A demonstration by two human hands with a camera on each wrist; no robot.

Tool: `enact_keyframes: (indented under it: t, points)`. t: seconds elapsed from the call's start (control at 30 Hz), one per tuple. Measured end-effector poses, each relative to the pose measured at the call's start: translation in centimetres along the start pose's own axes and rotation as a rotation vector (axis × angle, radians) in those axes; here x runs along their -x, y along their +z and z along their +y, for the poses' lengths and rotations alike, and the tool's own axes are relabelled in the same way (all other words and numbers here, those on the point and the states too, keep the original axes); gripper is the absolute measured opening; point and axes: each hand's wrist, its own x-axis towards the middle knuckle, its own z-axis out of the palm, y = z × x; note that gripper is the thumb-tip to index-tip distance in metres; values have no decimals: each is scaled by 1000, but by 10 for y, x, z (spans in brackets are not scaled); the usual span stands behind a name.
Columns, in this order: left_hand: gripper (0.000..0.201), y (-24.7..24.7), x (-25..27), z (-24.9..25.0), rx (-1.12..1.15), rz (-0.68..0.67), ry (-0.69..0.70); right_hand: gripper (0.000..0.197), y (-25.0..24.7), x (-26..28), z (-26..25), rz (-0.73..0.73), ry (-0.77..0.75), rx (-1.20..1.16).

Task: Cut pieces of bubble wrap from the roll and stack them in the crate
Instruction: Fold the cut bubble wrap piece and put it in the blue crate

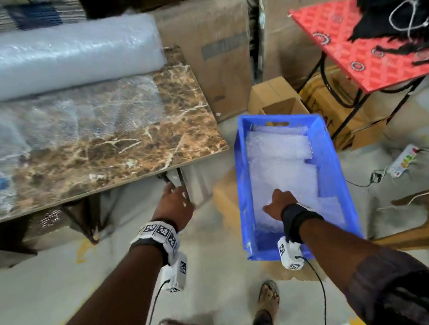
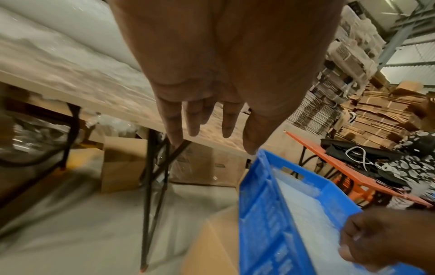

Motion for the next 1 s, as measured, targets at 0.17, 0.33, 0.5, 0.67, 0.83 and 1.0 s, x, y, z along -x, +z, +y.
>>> enact_keyframes:
  t: [0.17,0.33,0.5,0.67,0.83,1.0]
  points:
    - [60,-20,25,-74,-35,0,-65,76,34,1,11,-5,107,-9]
    - [60,-20,40,-98,-77,-27,-45,72,45,3,9,-19,78,-60]
    - [58,-4,42,-79,-59,-38,48,62,42,-2,20,-25,37,-145]
    - [55,32,27,-9,-29,-128,199,54,21,-8,51,-70,18,-209]
    - [41,83,5,86,-53,-238,346,48,1,-24,102,-76,7,-156]
    - [32,144,-26,158,-172,-336,358,66,-1,-52,144,-106,6,-26]
